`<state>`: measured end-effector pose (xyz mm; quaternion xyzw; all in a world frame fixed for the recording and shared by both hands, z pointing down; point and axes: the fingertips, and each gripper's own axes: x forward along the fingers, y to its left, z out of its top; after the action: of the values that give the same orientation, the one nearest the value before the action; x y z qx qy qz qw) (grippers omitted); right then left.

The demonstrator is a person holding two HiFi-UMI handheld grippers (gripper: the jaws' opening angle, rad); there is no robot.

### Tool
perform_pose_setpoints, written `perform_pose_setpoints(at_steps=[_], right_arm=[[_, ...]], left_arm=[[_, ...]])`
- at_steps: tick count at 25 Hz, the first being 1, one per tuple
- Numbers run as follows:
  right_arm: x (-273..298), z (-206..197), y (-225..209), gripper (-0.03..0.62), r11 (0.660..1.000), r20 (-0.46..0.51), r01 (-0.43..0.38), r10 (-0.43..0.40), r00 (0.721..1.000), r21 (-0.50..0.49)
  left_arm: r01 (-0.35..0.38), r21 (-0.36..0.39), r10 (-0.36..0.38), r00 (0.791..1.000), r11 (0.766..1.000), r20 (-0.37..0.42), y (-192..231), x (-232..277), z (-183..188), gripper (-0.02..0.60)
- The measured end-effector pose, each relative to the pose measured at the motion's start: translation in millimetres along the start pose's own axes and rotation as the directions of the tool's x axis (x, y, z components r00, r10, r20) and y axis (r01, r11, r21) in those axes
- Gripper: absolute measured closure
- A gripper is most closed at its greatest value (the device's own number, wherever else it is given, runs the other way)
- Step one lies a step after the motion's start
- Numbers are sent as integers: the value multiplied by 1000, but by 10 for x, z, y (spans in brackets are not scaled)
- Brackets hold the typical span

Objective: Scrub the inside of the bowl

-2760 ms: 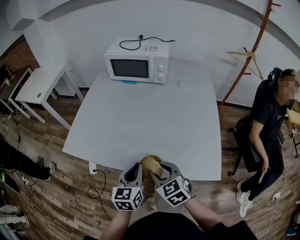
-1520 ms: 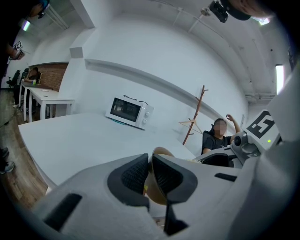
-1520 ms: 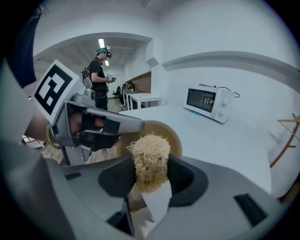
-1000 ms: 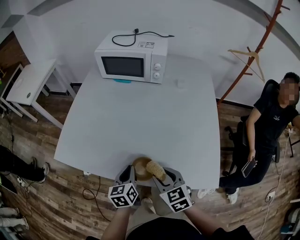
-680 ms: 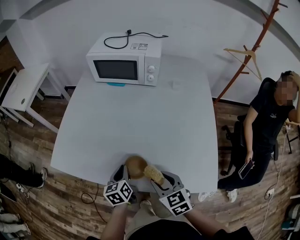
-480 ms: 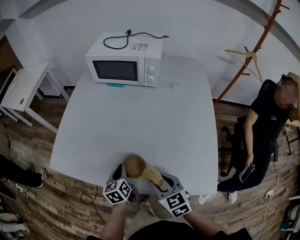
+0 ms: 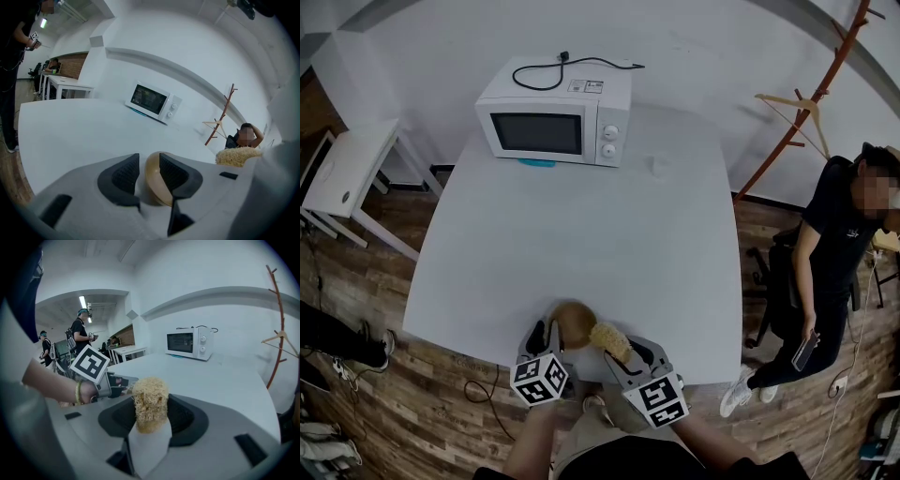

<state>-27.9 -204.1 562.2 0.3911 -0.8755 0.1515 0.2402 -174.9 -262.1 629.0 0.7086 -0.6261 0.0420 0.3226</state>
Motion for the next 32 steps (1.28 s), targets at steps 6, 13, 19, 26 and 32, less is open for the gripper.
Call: perform_pose_setpoints(at_steps=[6,13,19,26,32], right_arm=[[-53,20,70,416,999,33,14,-15,999,29],[-144,84,168,416,998,91,35,-40,995,58],[-263,143,325,416,997,133,22,-32,991,74],[-450,165,447,416,996,175,16,-31,984,85],[-604,137,492,416,995,208,20,-40,977,94]], left_arm=[[15,18,-16,999,1000,34,-57,-287,100,479],[41,55,-45,996,998,71,-160,-587,186,546],[75,64,-80,993,995,85,-282,-808,204,563],[103,99,-112,989,990,92,-440,-1057,171,563],[136,128,-148,984,983,96,-615,-1241,124,563]])
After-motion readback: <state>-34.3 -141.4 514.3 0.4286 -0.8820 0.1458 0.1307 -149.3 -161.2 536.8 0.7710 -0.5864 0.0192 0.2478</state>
